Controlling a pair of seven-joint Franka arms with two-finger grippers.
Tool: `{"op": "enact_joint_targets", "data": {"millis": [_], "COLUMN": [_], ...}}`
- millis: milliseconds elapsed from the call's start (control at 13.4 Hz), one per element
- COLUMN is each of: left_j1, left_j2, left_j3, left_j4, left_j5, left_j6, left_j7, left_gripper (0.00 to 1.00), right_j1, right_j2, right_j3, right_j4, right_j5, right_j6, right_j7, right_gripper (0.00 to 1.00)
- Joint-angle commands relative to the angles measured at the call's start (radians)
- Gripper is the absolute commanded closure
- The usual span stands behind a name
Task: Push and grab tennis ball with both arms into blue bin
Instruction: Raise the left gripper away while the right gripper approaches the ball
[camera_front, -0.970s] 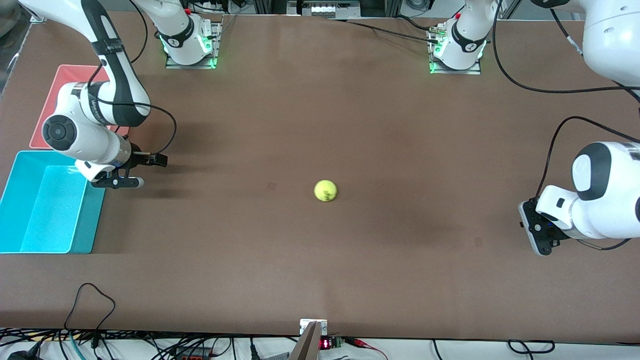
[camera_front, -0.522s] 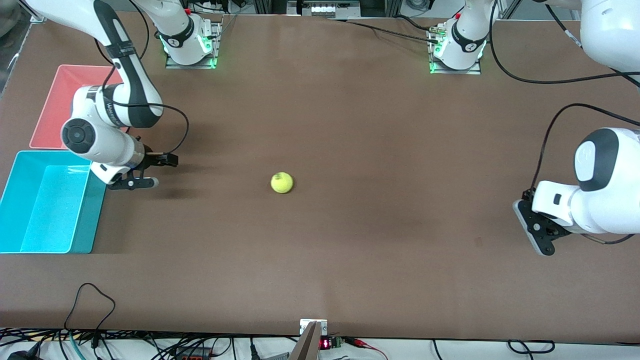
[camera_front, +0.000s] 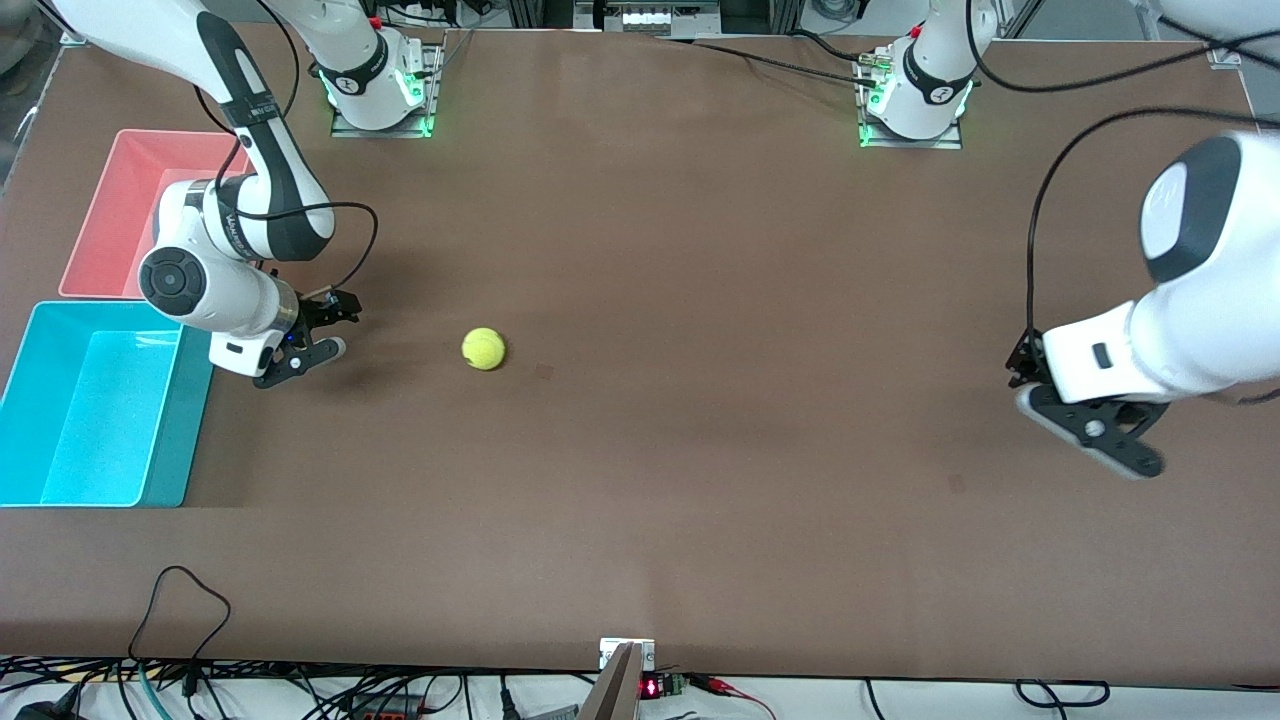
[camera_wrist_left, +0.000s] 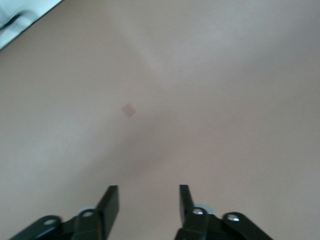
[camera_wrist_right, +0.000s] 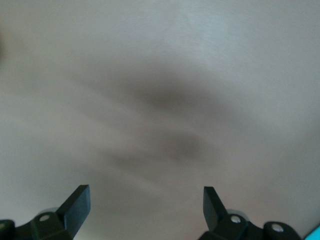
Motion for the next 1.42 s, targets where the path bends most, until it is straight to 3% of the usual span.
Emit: {"op": "enact_joint_targets", "data": {"millis": [0,149,299,373,597,1194,1343], "left_j1": [-0.033,-0.036,-0.043,-0.043,-0.013,-0.010,-0.011], "left_j2": [-0.113,-0.143,-0.190,-0.218,-0.320,-0.483,-0.489], "left_j3": [0.096,0.160,0.194,0.225,0.227,0.197,0.187], "left_j4": [-0.069,-0.070,-0.075,-0.096,-0.229,-0.521,-0.533], "left_j5": [-0.005,-0.017,-0.101,-0.144,-0.261,-0.233,-0.178], "left_j6": [-0.011,0.026,0.029,0.027,0.011,0.126,0.123], "left_j7": [-0.180,-0.208,-0.224,-0.249,-0.335,-0.343,-0.343], "left_gripper": [0.00,0.00,0.00,0.00,0.00,0.00,0.00], "right_j1": [-0.008,-0.011,-0.016,-0.016,-0.016,-0.010,0.001], "right_j2": [0.018,0.031,0.040,0.043,0.057,0.037,0.026], "right_j3": [0.003,0.003,0.003,0.003,0.003,0.006,0.009], "right_j4": [0.016,0.012,0.011,0.011,0.012,0.058,0.068], "right_j5": [-0.009,-0.008,-0.009,-0.008,-0.003,0.006,0.006], "right_j6": [-0.016,-0.037,-0.037,-0.037,-0.039,-0.085,-0.088], "right_j7": [-0.173,-0.195,-0.196,-0.198,-0.195,-0.193,-0.195], "right_gripper": [0.00,0.00,0.00,0.00,0.00,0.00,0.00]}}
